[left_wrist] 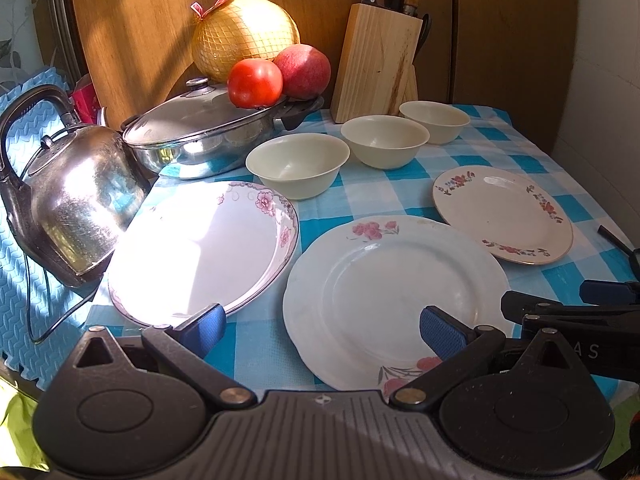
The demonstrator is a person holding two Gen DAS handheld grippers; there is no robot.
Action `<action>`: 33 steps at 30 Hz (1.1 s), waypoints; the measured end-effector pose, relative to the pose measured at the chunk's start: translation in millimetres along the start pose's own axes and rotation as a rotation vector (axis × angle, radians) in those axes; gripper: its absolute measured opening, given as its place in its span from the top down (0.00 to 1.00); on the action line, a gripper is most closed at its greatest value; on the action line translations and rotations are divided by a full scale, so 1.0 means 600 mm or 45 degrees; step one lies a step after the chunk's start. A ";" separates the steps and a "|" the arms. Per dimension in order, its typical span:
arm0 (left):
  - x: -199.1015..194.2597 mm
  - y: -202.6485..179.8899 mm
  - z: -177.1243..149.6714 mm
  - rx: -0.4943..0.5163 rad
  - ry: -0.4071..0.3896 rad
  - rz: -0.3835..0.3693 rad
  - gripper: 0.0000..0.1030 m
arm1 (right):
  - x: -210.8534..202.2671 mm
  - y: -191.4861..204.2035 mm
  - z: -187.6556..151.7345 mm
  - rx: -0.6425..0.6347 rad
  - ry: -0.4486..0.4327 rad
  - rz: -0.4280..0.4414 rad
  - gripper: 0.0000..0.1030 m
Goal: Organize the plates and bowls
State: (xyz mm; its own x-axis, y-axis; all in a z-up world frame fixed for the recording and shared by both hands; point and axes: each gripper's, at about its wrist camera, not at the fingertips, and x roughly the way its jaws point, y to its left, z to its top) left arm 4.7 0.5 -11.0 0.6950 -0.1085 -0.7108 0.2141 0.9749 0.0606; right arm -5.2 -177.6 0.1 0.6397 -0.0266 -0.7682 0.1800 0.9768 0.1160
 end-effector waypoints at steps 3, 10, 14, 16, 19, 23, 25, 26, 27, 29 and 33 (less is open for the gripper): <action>0.004 0.002 0.000 -0.011 0.016 -0.010 0.04 | 0.004 0.000 0.000 0.005 0.022 0.023 0.20; 0.019 0.001 0.001 -0.023 0.063 -0.058 0.04 | 0.016 0.000 0.000 0.018 0.068 0.084 0.29; 0.029 0.002 0.002 -0.028 0.088 -0.064 0.05 | 0.024 -0.001 0.001 0.029 0.089 0.113 0.32; 0.035 0.004 0.003 -0.039 0.102 -0.074 0.05 | 0.028 -0.003 0.001 0.036 0.102 0.126 0.33; 0.043 0.008 0.005 -0.062 0.126 -0.101 0.05 | 0.033 -0.006 0.002 0.054 0.113 0.145 0.33; 0.053 0.008 0.008 -0.070 0.140 -0.108 0.05 | 0.037 -0.008 0.006 0.060 0.114 0.167 0.37; 0.061 0.008 0.009 -0.074 0.152 -0.112 0.05 | 0.040 -0.009 0.009 0.061 0.114 0.175 0.39; 0.065 0.008 0.010 -0.079 0.160 -0.118 0.06 | 0.041 -0.009 0.010 0.066 0.113 0.179 0.40; 0.069 0.010 0.010 -0.090 0.173 -0.132 0.06 | 0.043 -0.010 0.012 0.070 0.114 0.182 0.40; 0.076 0.013 0.011 -0.113 0.192 -0.157 0.06 | 0.046 -0.012 0.015 0.078 0.117 0.194 0.42; 0.088 0.009 0.015 -0.114 0.219 -0.182 0.10 | 0.055 -0.015 0.021 0.098 0.123 0.247 0.54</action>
State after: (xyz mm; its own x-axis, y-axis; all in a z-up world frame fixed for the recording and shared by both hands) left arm 48.7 -1.9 -41.7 0.5328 -0.2194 -0.8173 0.2350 0.9662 -0.1062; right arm 24.0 -190.2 -18.3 0.5937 0.1841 -0.7834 0.1196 0.9425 0.3121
